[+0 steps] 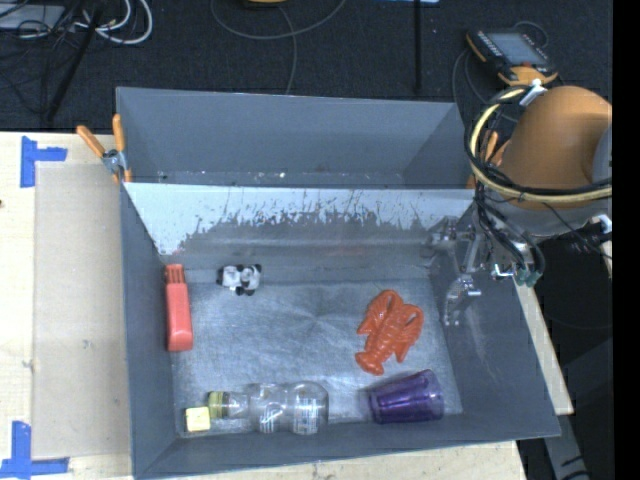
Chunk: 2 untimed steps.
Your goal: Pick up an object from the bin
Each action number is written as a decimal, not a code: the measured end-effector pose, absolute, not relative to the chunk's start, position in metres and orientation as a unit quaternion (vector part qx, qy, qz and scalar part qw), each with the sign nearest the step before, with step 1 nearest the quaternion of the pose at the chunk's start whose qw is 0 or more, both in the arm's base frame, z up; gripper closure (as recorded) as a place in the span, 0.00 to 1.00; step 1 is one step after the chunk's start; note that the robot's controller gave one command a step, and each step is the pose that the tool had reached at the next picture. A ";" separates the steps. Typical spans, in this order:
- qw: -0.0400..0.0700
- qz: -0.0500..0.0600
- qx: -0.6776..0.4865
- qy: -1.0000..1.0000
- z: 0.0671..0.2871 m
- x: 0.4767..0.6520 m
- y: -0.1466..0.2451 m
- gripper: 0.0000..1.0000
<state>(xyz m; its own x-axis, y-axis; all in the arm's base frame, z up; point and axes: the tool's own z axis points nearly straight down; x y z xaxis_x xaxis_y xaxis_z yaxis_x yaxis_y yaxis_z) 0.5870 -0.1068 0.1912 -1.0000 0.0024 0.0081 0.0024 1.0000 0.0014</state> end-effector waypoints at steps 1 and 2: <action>0.000 0.000 0.000 -1.000 0.196 0.589 -0.107 0.00; -0.003 0.001 0.031 -1.000 0.156 0.581 -0.086 0.00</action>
Offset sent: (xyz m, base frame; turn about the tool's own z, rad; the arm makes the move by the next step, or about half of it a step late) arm -0.0253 0.0673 -0.1212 -0.1990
